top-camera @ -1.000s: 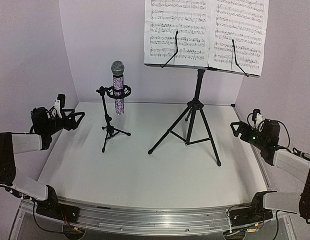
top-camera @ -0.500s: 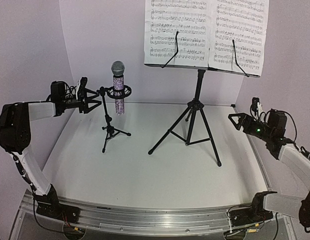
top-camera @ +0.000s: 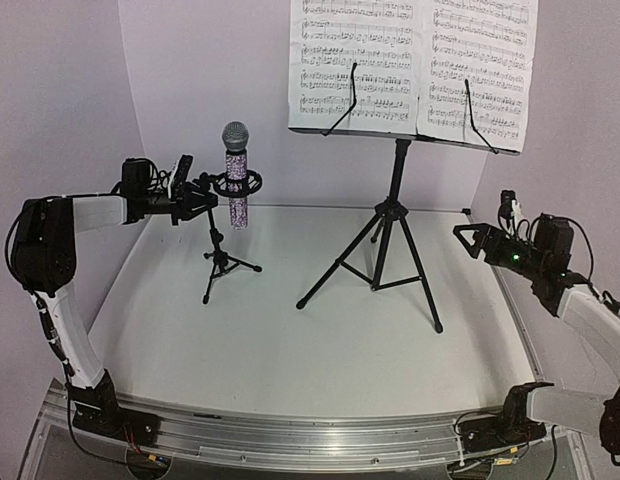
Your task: Pack up the instrument practice props
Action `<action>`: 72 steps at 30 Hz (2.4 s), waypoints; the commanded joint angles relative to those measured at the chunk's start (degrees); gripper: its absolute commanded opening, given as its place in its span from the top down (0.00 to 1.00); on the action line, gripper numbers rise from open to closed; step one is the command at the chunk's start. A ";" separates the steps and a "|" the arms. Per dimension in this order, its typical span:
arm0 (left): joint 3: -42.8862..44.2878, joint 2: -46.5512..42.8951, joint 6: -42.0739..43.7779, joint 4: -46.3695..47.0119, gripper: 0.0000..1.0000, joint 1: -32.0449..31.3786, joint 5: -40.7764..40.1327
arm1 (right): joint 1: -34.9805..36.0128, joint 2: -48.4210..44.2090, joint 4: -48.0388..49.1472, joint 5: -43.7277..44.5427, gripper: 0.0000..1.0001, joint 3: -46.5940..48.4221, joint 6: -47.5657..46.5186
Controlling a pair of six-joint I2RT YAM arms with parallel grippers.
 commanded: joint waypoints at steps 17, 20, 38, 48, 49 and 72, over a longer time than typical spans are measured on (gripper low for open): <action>-25.33 -25.77 -23.12 15.69 1.00 -5.27 -37.57 | 28.22 6.10 -29.78 20.94 0.10 31.23 4.13; -30.41 -30.92 -24.70 15.87 1.00 -8.34 -43.47 | 34.31 8.54 -35.25 22.96 0.13 37.24 6.87; -43.67 -39.62 -23.60 23.56 1.00 -13.35 -52.52 | 64.23 43.12 -20.95 21.16 0.16 53.26 9.74; -44.79 -39.92 -25.32 23.93 1.00 -13.35 -52.58 | 61.50 67.33 6.47 16.59 0.37 64.79 34.85; -44.96 -40.13 -25.33 23.89 1.00 -13.36 -52.28 | 60.97 68.62 9.49 16.72 0.39 64.04 38.68; -46.49 -39.77 -27.01 27.03 1.00 -13.35 -49.91 | 58.56 86.52 20.87 15.27 0.64 76.43 58.33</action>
